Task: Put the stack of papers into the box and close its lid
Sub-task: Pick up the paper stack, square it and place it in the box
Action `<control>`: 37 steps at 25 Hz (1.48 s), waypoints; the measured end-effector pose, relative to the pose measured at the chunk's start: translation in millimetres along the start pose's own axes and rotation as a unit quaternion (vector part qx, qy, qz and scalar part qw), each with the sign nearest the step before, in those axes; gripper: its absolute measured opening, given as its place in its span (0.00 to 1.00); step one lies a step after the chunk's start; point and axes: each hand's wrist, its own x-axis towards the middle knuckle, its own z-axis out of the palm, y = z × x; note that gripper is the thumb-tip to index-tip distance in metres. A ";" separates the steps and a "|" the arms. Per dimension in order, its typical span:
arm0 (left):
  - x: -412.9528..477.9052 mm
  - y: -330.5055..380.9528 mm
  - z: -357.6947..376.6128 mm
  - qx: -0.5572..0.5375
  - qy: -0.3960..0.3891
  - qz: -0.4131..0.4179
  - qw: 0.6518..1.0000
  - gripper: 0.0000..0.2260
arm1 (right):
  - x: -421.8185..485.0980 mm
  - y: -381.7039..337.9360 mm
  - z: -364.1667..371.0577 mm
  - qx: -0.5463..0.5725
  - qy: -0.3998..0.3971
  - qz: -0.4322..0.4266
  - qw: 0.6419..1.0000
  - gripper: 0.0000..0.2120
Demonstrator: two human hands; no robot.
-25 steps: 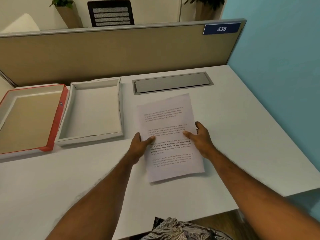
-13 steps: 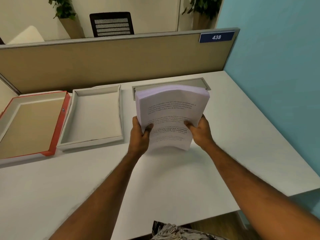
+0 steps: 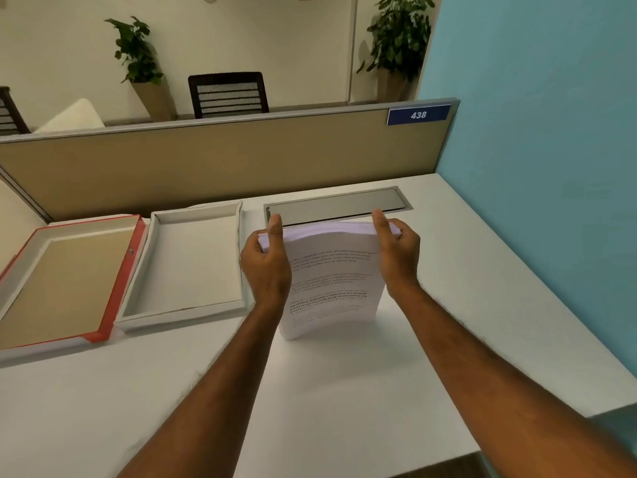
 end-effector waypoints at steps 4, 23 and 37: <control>-1.1 3.8 8.8 -0.001 0.042 -0.009 0.999 0.11 | 3.4 -2.7 4.0 -0.006 0.014 0.016 1.000 0.12; -22.1 -76.6 -22.4 0.009 -0.187 0.097 0.977 0.14 | -20.7 76.0 -8.1 0.015 -0.128 0.023 0.991 0.15; -9.8 -133.3 -30.8 0.098 -0.225 -0.003 0.969 0.11 | -12.6 115.5 3.0 -0.076 -0.190 0.071 0.976 0.17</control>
